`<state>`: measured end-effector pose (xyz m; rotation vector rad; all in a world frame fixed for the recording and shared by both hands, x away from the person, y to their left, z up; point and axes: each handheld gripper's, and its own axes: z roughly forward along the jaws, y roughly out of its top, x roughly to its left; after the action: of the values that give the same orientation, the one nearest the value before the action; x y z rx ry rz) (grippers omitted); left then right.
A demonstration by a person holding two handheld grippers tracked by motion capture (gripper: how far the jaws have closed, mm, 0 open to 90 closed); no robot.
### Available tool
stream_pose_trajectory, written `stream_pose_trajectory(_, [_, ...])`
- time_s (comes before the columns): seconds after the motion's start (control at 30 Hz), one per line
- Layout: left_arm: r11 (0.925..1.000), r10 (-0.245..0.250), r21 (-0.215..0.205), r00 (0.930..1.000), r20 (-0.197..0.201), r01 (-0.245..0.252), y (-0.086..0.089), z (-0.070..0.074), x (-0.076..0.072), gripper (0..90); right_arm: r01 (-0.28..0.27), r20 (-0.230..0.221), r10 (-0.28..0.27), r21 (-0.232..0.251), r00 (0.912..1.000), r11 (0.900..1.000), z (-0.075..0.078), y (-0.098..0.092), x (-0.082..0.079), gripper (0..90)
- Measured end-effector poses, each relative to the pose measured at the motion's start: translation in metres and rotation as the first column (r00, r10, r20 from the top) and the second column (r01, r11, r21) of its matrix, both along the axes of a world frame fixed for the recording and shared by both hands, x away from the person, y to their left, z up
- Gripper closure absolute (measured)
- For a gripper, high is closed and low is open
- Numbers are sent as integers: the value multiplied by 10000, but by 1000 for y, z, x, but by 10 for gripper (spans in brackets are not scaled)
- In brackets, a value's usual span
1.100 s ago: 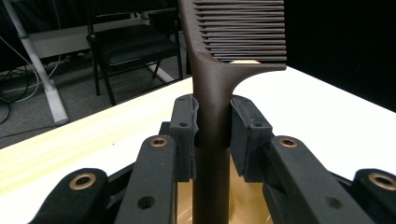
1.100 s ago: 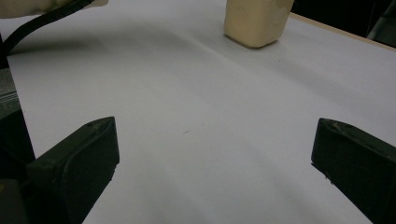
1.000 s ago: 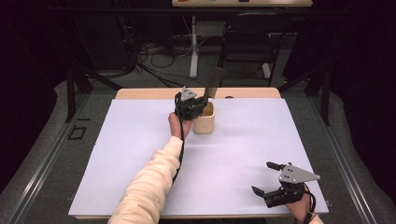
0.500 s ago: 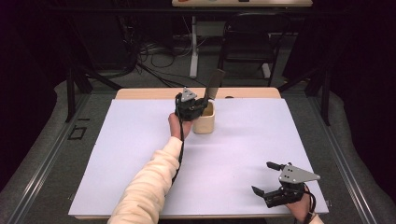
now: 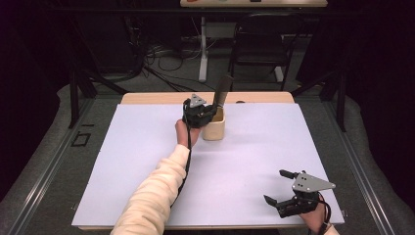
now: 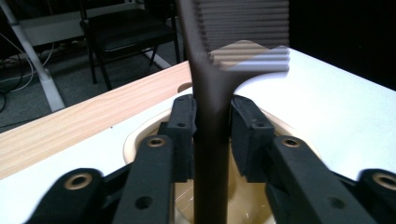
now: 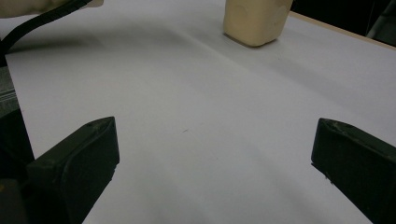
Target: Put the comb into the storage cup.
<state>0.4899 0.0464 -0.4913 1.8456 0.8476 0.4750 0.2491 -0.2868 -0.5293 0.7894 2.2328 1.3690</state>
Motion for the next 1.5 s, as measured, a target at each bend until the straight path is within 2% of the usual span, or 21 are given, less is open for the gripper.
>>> stream_pose_trajectory(0.03, [10000,47,-30,10000,9,-47,1,0,-1,641,5,-3,-5,6,10000,10000,0,0,0,6])
stream_pose_trajectory(0.1, [9993,40,-378,10000,9,-39,4,1,-2,557,4,5,-4,-6,10000,10000,0,0,0,6])
stream_pose_trajectory(0.2, [9989,43,-471,9999,118,-37,8,5,-4,470,6,15,-6,-3,10000,10000,0,0,0,6])
stream_pose_trajectory(0.27, [9990,74,-450,9999,116,-69,10,8,-5,407,8,6,-8,-9,10000,10000,0,0,0,6])
stream_pose_trajectory(0.37, [9991,16,-414,9999,127,-11,14,12,-8,357,6,15,-6,-4,10000,10000,0,1,0,6])
stream_pose_trajectory(0.47, [9989,-121,-445,9999,-89,117,16,16,-9,303,10,15,-10,-7,10000,10000,0,1,0,6])
stream_pose_trajectory(0.53, [9992,-289,-284,9992,-278,281,16,18,-11,242,9,12,-9,-6,10000,10000,0,1,0,6])
stream_pose_trajectory(0.63, [9990,-436,-103,9985,-323,433,16,22,-15,187,2,-2,-2,-46,10000,10000,0,1,0,6])
stream_pose_trajectory(0.73, [9960,-888,-38,9950,-447,887,18,25,-18,149,-1,-12,1,-53,10000,10000,0,1,0,6])
stream_pose_trajectory(0.93, [9946,-1020,139,9934,-524,1029,22,30,-27,80,-16,-10,16,-55,10000,10000,0,1,1,6])
stream_pose_trajectory(1.0, [9948,-965,272,9938,-544,981,24,31,-30,49,-22,-15,22,-50,10000,10000,0,1,0,6])
stream_pose_trajectory(1.1, [9942,-1025,250,9921,-717,1046,28,32,-35,0,-31,-8,31,-38,10000,10000,0,1,0,6])
stream_pose_trajectory(1.33, [9934,-901,634,9929,-780,951,40,33,-50,0,-47,-16,47,-35,10000,10000,0,2,0,6])
stream_pose_trajectory(1.5, [9947,-686,716,9946,-774,742,51,31,-57,0,-42,-57,42,-42,10000,10000,0,2,0,6])
